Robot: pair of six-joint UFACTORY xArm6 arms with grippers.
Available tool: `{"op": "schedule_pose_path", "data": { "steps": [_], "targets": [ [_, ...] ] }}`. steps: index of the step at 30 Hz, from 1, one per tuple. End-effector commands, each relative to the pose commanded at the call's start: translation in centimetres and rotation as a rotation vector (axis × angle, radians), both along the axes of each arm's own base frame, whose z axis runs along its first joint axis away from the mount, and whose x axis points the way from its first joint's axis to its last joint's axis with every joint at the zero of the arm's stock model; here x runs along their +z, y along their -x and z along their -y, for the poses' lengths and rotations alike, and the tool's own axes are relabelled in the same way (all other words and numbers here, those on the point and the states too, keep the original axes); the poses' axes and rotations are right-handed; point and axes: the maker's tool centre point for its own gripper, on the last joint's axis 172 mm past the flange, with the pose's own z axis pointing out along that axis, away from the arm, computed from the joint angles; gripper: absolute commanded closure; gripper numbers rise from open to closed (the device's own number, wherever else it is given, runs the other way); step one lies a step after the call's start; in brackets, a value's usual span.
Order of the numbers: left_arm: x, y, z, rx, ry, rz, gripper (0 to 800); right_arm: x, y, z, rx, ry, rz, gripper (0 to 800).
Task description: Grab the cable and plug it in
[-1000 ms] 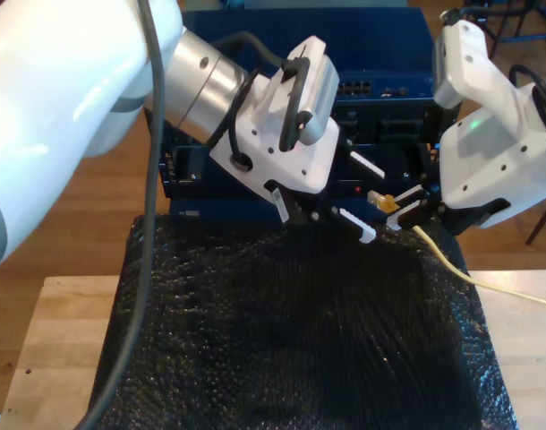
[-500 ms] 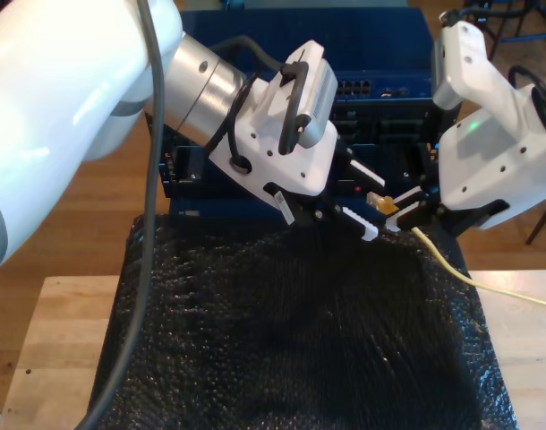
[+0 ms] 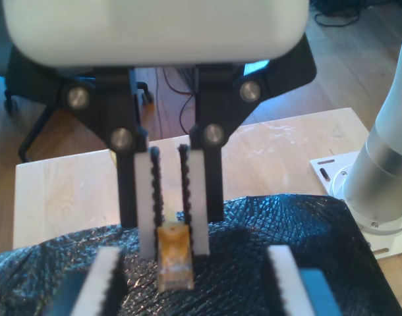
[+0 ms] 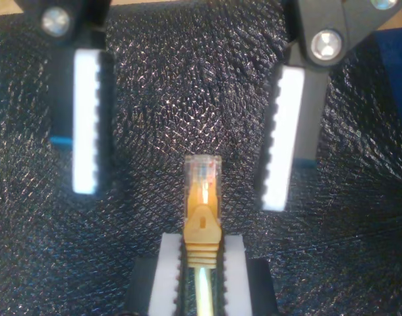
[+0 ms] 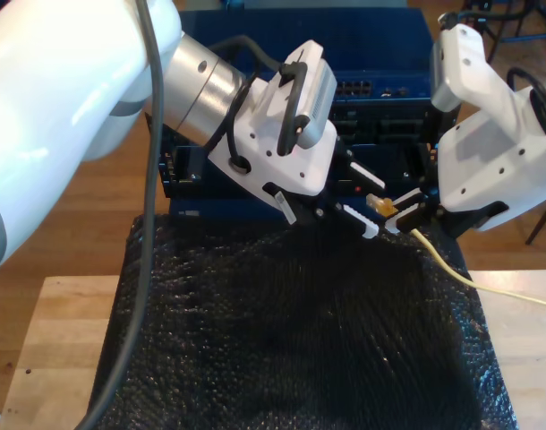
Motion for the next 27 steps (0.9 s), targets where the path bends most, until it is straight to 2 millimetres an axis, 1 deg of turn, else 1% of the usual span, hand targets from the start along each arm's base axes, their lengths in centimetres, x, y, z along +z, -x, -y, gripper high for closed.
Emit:
{"op": "schedule_pose_path", "data": {
  "steps": [11,12,14,27],
  "targets": [
    [0.09,-0.03,-0.03,-0.002,0.003,0.007,354,-0.01,0.07,-0.06,0.003,0.0,-0.001,796],
    [0.09,-0.03,-0.03,-0.004,0.004,0.01,359,-0.01,0.07,-0.06,0.003,0.0,-0.001,796],
    [0.09,-0.07,-0.04,-0.007,0.005,0.017,399,-0.01,0.07,-0.06,0.003,0.0,-0.001,796],
    [0.06,-0.05,-0.02,-0.005,0.006,0.013,429,0.15,0.14,-0.11,0.004,0.0,0.003,796]
  ]
}}
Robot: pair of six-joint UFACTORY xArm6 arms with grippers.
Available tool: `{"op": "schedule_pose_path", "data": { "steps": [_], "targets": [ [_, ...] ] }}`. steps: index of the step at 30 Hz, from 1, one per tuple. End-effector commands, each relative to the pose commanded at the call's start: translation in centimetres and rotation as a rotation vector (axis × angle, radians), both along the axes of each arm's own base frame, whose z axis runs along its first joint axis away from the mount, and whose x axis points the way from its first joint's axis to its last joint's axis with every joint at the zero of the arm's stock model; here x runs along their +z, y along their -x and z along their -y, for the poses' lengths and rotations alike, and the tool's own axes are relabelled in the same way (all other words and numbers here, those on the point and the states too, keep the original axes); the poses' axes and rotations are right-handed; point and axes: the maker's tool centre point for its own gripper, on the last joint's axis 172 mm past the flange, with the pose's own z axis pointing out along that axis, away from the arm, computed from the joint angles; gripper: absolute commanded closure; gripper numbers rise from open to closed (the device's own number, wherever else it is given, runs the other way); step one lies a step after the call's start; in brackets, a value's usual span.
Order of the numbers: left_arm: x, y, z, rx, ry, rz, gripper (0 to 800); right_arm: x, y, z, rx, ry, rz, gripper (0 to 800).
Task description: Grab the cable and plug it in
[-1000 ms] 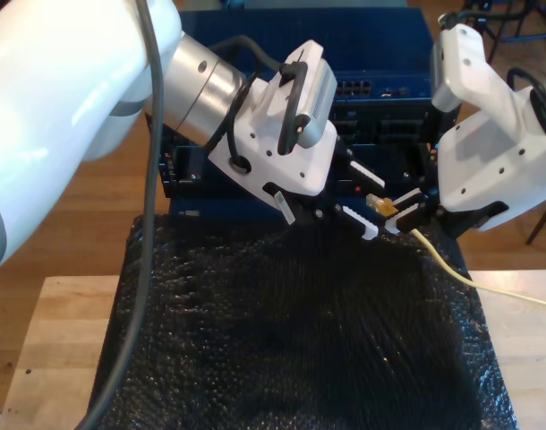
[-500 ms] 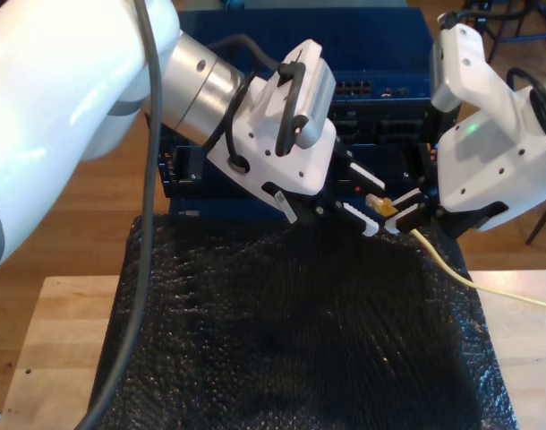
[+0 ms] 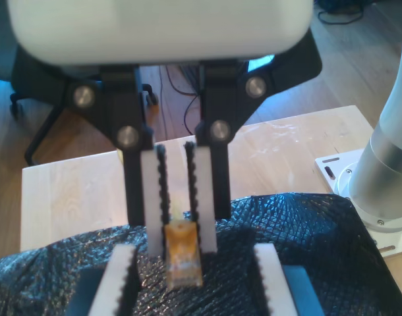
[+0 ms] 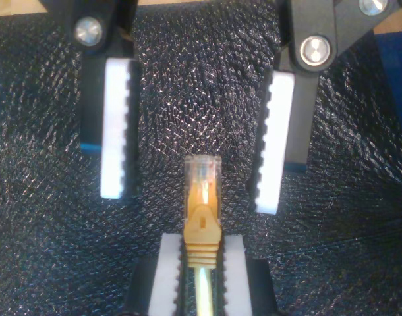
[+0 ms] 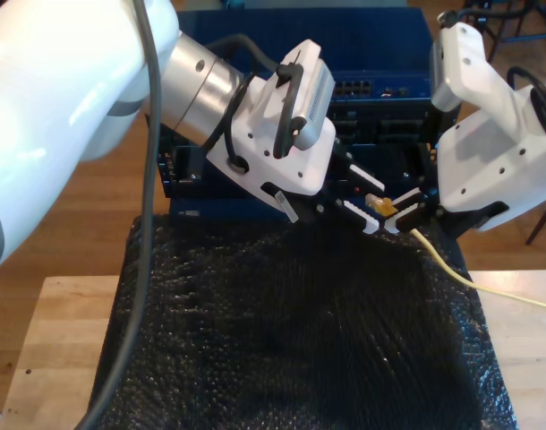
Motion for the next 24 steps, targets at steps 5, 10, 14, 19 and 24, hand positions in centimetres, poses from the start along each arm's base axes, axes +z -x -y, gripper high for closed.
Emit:
{"op": "schedule_pose_path", "data": {
  "steps": [5,10,14,19,24],
  "targets": [
    [0.03,-0.05,-0.03,0.004,0.001,-0.004,436,-0.06,-0.01,0.01,-0.001,0.0,0.0,796],
    [0.4,-0.07,0.09,0.03,0.006,-0.043,437,-0.06,-0.01,0.01,-0.001,0.0,0.0,796],
    [0.47,0.01,0.14,0.034,0.007,-0.055,437,-0.06,-0.01,0.01,-0.001,0.0,0.0,796],
    [0.37,-0.05,0.1,0.036,0.005,-0.054,438,-0.01,0.0,0.01,-0.001,0.0,0.001,796],
    [0.04,-0.05,0.06,0.041,0.002,-0.06,478,-0.01,0.0,0.01,-0.001,0.0,0.001,796]
  ]
}}
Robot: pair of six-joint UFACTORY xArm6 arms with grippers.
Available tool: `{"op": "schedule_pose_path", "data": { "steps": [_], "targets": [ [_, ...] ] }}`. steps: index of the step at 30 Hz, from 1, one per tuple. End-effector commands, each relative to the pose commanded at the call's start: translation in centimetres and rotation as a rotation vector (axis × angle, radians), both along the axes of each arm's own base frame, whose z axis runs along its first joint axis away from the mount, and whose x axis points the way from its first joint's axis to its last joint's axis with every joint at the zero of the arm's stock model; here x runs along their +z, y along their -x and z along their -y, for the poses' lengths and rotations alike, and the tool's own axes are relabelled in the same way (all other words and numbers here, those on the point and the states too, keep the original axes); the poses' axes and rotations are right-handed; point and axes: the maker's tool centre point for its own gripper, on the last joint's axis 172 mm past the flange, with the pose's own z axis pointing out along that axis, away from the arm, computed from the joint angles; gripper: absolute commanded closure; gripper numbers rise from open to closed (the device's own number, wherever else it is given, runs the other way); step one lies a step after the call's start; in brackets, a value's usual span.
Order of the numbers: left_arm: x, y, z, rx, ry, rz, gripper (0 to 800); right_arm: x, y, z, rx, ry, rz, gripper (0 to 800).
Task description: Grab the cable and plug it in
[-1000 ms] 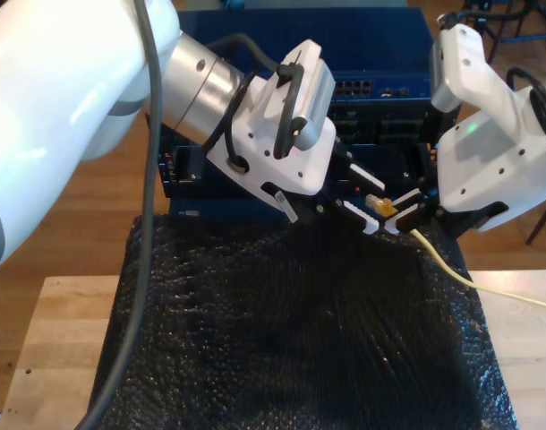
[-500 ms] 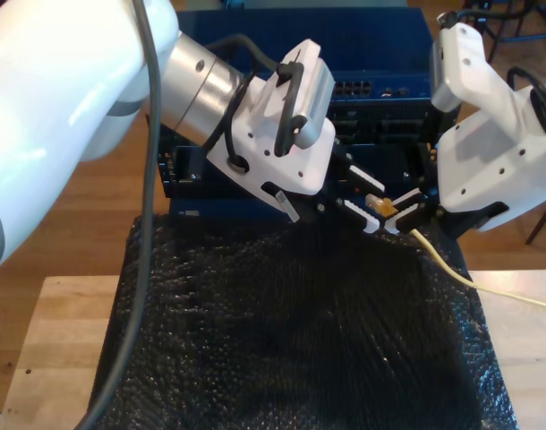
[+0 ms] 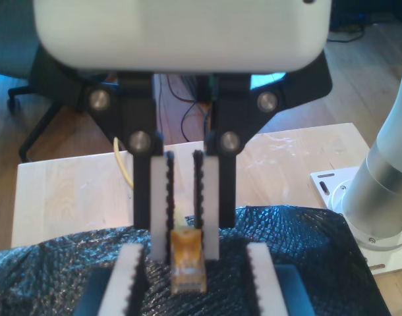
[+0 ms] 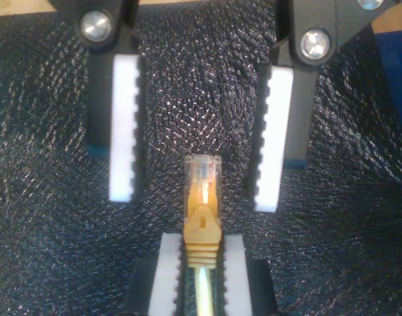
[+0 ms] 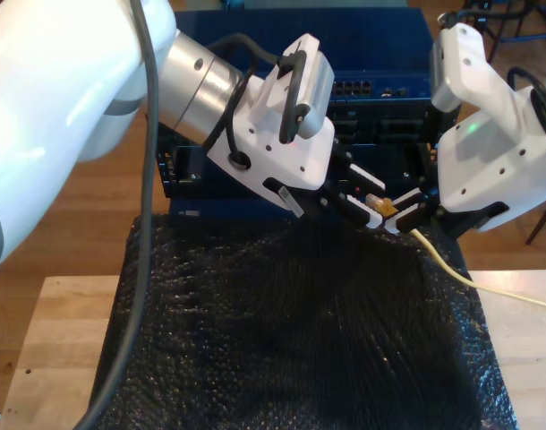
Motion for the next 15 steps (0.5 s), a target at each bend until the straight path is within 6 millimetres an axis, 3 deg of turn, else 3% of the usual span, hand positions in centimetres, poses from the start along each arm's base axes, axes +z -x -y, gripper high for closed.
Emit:
{"op": "schedule_pose_path", "data": {
  "steps": [6,15],
  "targets": [
    [-0.13,0.0,-0.06,0.002,-0.001,-0.003,536,0.0,0.0,0.0,0.0,0.0,0.0,796],
    [-0.1,0.0,-0.04,0.002,0.001,-0.003,537,-0.07,0.05,-0.05,0.002,0.0,-0.002,796]
  ]
}}
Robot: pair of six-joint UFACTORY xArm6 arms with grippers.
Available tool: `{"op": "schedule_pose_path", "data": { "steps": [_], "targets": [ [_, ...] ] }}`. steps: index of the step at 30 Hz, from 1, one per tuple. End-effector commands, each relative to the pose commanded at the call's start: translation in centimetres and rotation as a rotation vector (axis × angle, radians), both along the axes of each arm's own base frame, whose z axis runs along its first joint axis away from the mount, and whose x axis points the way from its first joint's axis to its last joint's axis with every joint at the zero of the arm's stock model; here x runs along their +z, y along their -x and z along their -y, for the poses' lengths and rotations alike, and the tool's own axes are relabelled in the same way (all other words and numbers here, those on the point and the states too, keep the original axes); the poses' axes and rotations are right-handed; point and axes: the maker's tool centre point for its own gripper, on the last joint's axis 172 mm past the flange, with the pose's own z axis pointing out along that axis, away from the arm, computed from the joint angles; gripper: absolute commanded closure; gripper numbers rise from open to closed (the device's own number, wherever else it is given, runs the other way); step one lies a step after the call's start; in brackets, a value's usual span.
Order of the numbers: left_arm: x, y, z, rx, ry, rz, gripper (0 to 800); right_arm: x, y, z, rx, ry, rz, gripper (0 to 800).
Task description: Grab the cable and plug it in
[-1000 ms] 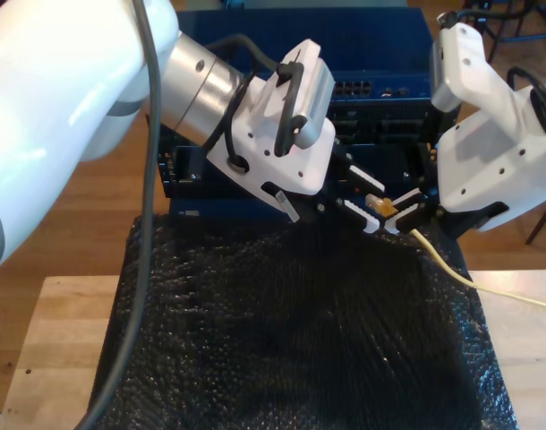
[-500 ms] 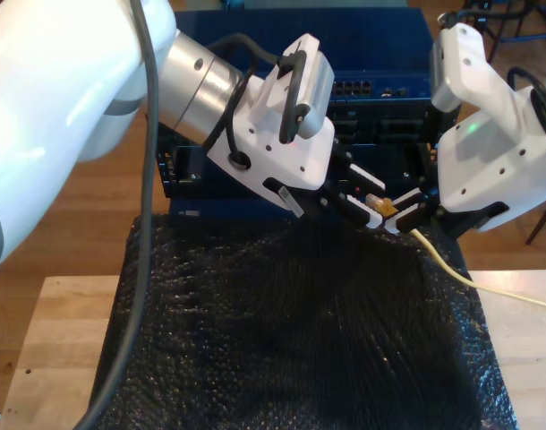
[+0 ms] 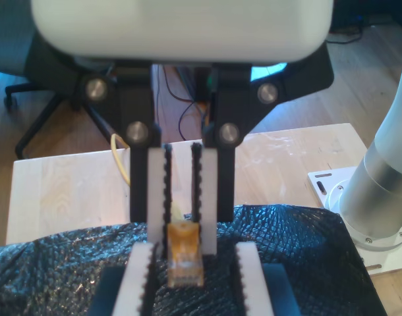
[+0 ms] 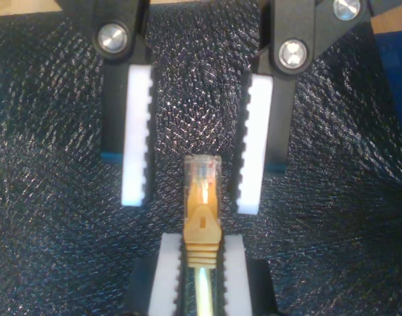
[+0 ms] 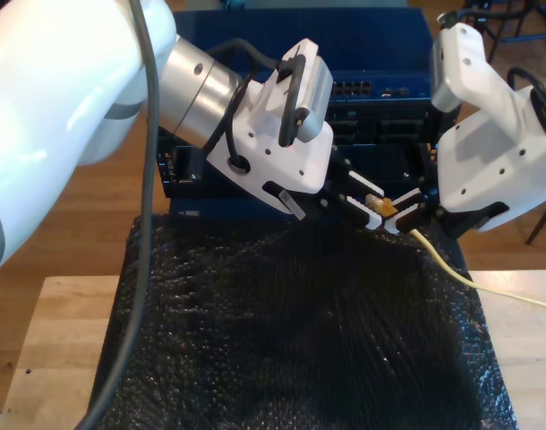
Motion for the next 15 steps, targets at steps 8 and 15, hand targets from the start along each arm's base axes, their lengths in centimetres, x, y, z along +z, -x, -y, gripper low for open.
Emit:
{"op": "schedule_pose_path", "data": {
  "steps": [8,15],
  "targets": [
    [0.07,0.23,0.02,-0.007,0.001,-0.001,554,-0.02,0.0,0.03,0.0,0.002,0.0,796],
    [-0.06,0.28,0.01,-0.008,0.001,-0.003,587,-0.04,0.04,0.02,0.001,0.001,-0.001,796]
  ]
}}
